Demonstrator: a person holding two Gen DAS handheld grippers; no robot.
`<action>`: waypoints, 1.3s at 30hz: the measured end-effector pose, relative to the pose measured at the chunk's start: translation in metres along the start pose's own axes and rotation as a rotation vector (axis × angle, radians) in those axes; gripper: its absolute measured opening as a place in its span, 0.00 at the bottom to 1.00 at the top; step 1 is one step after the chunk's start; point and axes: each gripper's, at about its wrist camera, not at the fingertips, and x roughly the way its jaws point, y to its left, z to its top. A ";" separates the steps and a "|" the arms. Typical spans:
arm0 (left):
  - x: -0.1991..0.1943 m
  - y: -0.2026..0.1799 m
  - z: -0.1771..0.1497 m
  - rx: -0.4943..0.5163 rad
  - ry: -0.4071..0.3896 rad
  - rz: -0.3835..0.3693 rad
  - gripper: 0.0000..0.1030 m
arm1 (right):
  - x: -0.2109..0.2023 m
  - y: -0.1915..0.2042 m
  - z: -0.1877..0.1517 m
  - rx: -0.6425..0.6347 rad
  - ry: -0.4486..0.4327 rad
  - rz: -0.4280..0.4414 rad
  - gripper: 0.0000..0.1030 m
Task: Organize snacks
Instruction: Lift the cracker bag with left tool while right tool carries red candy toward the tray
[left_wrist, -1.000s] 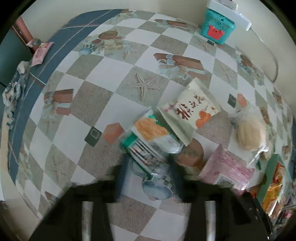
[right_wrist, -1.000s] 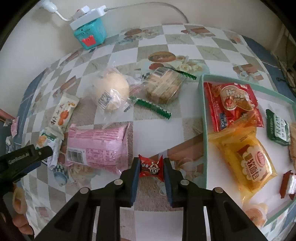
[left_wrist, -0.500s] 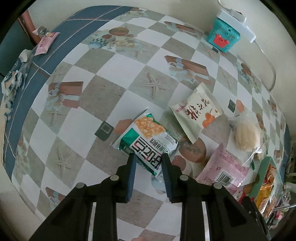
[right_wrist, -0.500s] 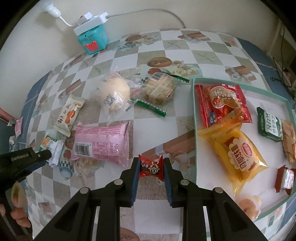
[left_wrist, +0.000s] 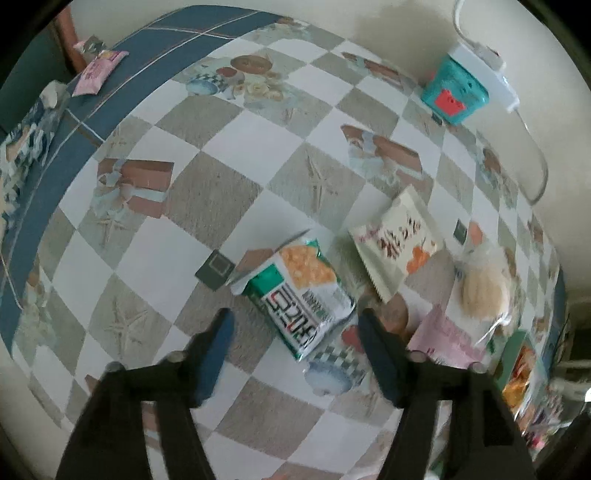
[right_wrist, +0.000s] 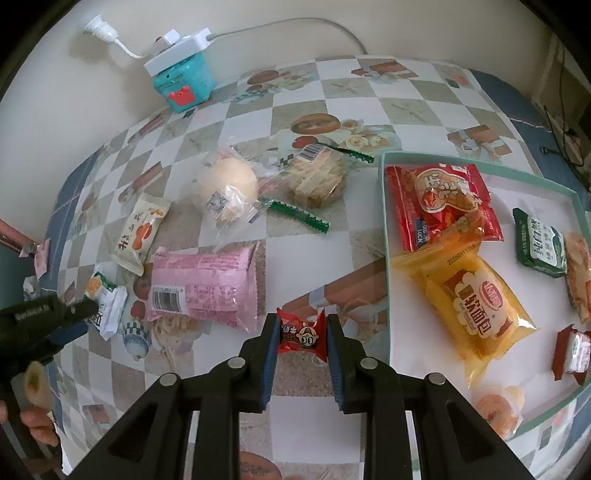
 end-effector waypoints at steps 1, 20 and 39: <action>0.002 0.000 0.003 -0.002 0.001 0.001 0.69 | 0.001 0.000 0.000 0.001 0.002 0.001 0.26; 0.043 -0.037 0.008 0.036 -0.034 0.158 0.53 | 0.017 0.004 0.006 0.002 0.016 0.011 0.26; -0.049 -0.069 -0.027 0.072 -0.161 0.102 0.51 | -0.059 -0.040 -0.010 0.066 -0.103 0.053 0.26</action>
